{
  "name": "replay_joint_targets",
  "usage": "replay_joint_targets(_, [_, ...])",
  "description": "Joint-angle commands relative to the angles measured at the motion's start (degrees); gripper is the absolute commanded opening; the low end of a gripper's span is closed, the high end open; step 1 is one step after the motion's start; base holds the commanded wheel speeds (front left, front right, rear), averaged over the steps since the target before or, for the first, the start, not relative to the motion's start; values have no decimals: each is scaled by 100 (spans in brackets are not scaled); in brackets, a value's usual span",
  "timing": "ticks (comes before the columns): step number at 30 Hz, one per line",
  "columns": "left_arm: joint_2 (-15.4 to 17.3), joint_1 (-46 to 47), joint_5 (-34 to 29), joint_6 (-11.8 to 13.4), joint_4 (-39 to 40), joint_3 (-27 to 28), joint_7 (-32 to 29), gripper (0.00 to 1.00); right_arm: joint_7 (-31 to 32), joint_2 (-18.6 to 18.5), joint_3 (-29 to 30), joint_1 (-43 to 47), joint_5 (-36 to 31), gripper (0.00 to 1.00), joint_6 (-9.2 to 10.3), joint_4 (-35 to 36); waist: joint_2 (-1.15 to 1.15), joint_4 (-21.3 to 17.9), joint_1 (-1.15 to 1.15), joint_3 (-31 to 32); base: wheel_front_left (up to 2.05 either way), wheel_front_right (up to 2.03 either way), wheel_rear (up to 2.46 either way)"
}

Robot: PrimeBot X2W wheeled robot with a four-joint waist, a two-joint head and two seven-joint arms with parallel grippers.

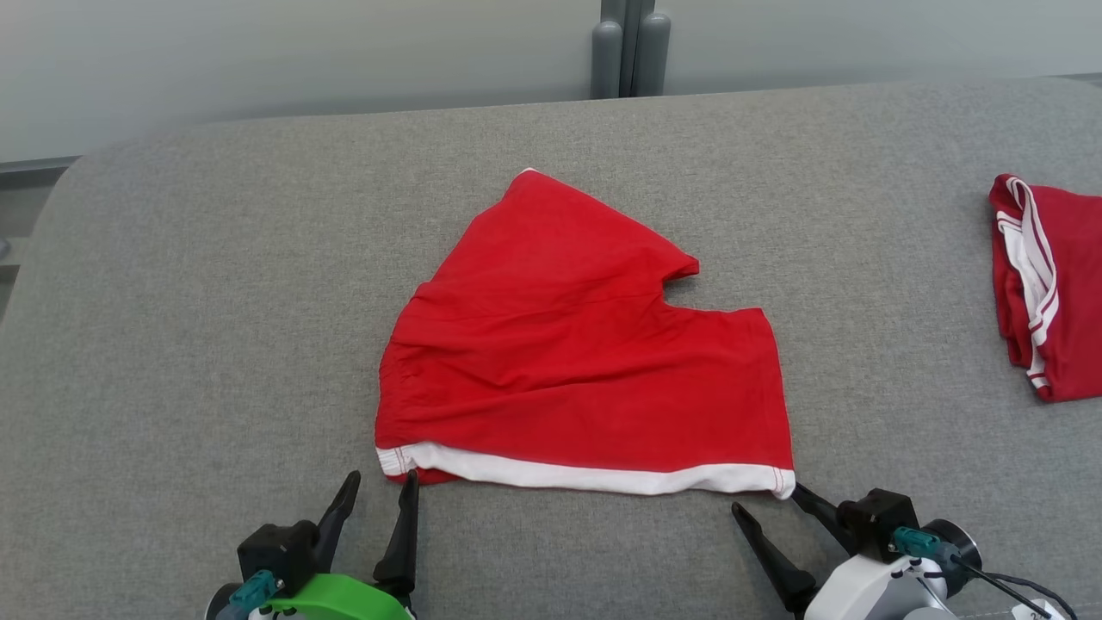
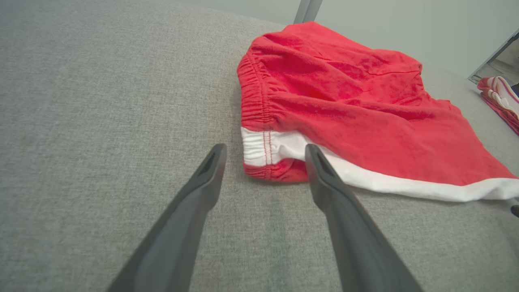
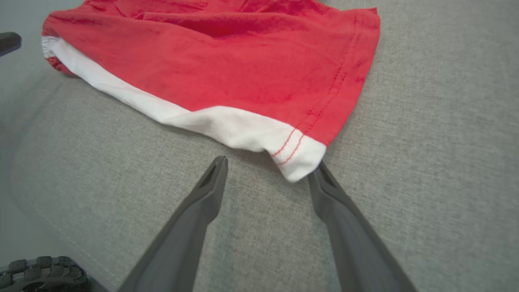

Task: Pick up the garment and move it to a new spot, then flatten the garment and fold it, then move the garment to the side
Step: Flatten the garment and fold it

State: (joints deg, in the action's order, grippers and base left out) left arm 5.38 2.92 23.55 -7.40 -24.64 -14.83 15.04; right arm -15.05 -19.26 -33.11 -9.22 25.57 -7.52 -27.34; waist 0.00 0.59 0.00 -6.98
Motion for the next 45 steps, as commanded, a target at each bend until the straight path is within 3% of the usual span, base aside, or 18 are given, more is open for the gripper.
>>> replay_joint_targets(1, [32, 35, 10, -14, 6, 9, 14, 100, -16, -55, -7, 66, -27, 100, 7, 54, 0, -1, 0, -1, 0, 0, 0])
replay_joint_targets(20, [47, -6, 28, -14, 5, -10, 15, 100, -16, -100, 121, 264, -110, 100, 7, 523, 0, -70, 0, 17, 0, 0, 0])
replay_joint_targets(41, [19, 101, 34, -14, 26, -104, 14, 100, -16, 31, 158, 50, 281, 100, 7, -14, 0, 90, 0, -80, 0, 0, 0])
replay_joint_targets(42, [23, 100, 57, -13, 33, -123, 14, 100, -16, 26, 156, 42, 304, 95, 7, -21, 0, 93, 0, -83, 0, 0, 0])
replay_joint_targets(43, [31, 99, 69, -13, 41, -134, 15, 100, -16, 17, 154, 35, 324, 80, 7, -24, 0, 94, 0, -86, 0, 0, 0])
replay_joint_targets(44, [41, 97, 88, -13, 45, -153, 14, 100, -16, 6, 149, 28, 335, 50, 7, -17, 0, 93, 0, -90, 0, 0, 0])
replay_joint_targets(45, [49, 99, 111, -13, 44, -174, 14, 100, -16, -6, 137, 22, 355, 31, 7, -12, 0, 89, 0, -97, 0, 0, 0])
